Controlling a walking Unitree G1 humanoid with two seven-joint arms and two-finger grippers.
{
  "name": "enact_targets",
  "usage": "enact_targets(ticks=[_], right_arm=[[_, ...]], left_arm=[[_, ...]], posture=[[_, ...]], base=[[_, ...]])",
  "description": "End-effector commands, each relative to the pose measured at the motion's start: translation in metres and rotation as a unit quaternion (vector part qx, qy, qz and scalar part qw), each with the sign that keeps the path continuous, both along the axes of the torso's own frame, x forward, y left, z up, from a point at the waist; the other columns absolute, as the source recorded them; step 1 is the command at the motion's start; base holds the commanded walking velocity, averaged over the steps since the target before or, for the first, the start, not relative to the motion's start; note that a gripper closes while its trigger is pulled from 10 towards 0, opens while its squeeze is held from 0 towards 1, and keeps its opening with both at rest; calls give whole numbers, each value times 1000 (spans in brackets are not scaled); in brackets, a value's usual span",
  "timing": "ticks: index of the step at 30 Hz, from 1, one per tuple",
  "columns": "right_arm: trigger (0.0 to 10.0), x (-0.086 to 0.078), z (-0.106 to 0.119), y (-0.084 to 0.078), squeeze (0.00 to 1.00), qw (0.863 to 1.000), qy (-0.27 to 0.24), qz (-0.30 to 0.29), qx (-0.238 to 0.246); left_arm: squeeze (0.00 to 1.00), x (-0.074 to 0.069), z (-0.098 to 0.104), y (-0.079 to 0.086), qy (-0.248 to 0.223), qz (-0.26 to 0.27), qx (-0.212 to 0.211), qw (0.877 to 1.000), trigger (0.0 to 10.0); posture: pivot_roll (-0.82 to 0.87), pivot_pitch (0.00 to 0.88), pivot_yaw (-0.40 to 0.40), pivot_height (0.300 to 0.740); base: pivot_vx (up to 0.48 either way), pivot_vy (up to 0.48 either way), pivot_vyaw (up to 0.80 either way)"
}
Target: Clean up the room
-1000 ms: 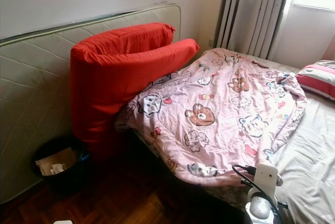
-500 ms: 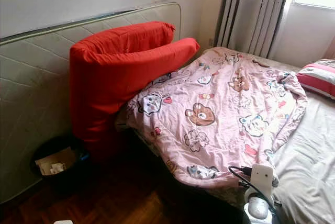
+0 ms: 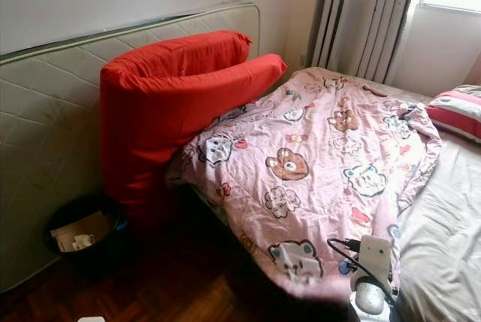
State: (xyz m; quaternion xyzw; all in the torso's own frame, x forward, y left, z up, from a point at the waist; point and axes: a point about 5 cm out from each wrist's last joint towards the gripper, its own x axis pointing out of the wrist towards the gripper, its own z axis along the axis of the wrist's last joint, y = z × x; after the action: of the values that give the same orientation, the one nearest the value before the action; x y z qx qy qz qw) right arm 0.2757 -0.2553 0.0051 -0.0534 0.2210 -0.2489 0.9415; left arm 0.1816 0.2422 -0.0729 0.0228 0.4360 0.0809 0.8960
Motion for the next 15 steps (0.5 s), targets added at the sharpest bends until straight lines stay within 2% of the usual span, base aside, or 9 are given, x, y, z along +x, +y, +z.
enact_targets(ticks=[1, 4, 5, 8, 12, 14, 15], right_arm=[[10000, 1, -1, 4, 1000, 1000, 3, 6, 10], [10000, -1, -5, 6, 1000, 1000, 14, 12, 17], [10000, -7, -12, 7, 0, 999, 34, 17, 23], [10000, -16, -23, 10, 0, 997, 61, 29, 38], [10000, -37, -44, 20, 0, 989, 105, 57, 85], [10000, -57, -62, 30, 0, 979, 151, 85, 111], [10000, -57, -62, 30, 0, 979, 151, 85, 111]], left_arm=[[0, 0, -1, -1, 7, -5, -1, 1000, 10000], [0, 0, -1, -1, 7, -5, -1, 1000, 10000], [0, 0, -1, -2, 6, -5, -1, 1000, 10000], [0, 1, 0, -2, 6, -5, -2, 1000, 10000], [0, 1, 0, -3, 5, -4, -3, 1000, 10000], [0, 2, 0, -3, 5, -3, -4, 1000, 10000], [0, 2, 0, -3, 5, -3, -4, 1000, 10000]], posture=[[-8, 0, -16, 740], [-10, 0, -18, 740], [-9, 0, -19, 740], [-10, 0, -20, 740], [-14, 0, -19, 740], [-16, 0, -18, 740], [-16, 0, -18, 740]], base=[[0, 0, 0], [0, 0, 0], [0, 0, 0], [0, 0, 0], [0, 0, 0], [0, 0, 0], [0, 0, 0]])
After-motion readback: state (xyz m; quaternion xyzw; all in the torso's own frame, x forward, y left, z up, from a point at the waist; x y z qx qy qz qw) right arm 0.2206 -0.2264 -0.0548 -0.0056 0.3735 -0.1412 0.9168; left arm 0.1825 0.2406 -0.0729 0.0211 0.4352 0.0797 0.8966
